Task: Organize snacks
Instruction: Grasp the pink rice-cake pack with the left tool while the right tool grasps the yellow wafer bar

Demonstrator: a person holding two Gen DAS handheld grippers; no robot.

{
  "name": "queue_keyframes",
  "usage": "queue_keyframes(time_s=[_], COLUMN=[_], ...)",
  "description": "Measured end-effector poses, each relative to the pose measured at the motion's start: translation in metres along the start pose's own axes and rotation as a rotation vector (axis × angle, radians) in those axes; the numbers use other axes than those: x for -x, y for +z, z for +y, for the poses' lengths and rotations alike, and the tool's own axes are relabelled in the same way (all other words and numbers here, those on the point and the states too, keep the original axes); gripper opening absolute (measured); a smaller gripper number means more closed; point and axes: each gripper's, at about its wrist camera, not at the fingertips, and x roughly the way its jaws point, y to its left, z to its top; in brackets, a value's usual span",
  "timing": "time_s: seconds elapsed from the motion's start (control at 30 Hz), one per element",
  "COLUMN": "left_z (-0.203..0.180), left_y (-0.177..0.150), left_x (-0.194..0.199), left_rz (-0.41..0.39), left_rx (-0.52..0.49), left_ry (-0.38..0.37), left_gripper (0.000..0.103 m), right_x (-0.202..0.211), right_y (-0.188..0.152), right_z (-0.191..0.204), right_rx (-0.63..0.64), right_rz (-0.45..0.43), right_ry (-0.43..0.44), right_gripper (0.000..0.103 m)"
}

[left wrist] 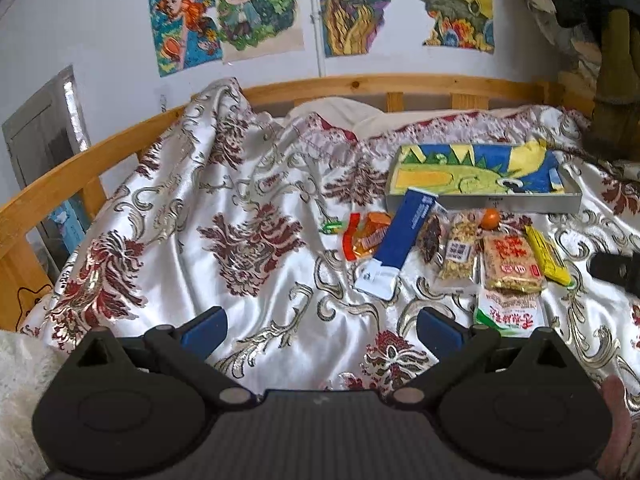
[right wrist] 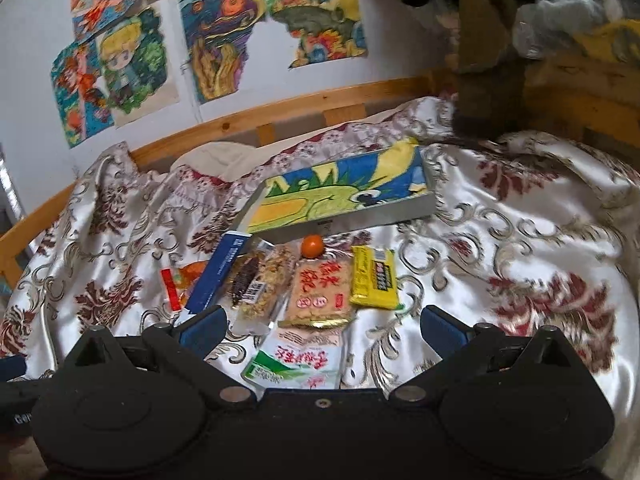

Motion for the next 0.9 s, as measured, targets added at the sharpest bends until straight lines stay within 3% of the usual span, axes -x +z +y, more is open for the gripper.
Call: queue_keyframes(time_s=[0.13, 0.3, 0.53, 0.77, 0.9], left_z=[-0.001, -0.010, -0.047, -0.090, -0.111], left_y=[0.010, 0.020, 0.033, 0.033, 0.034], left_x=[-0.007, -0.014, -0.042, -0.071, -0.081], left_rz=[0.054, 0.070, 0.116, 0.024, -0.048], left_rx=[-0.007, -0.027, -0.069, -0.103, -0.152], left_ry=[-0.053, -0.102, -0.275, -0.322, -0.360], left_gripper=[0.103, 0.103, 0.103, 0.103, 0.103], right_x=[-0.018, -0.052, -0.110, -0.151, -0.176], right_y=[0.020, 0.036, 0.051, 0.067, 0.070], right_z=[-0.002, -0.018, -0.042, -0.080, -0.094], right_rx=[0.074, 0.073, 0.064, -0.093, -0.192], right_rz=[0.072, 0.181, 0.299, 0.326, 0.380], right_ry=[0.056, 0.100, 0.138, 0.099, 0.129], right_gripper=[0.102, 0.102, 0.102, 0.102, 0.094])
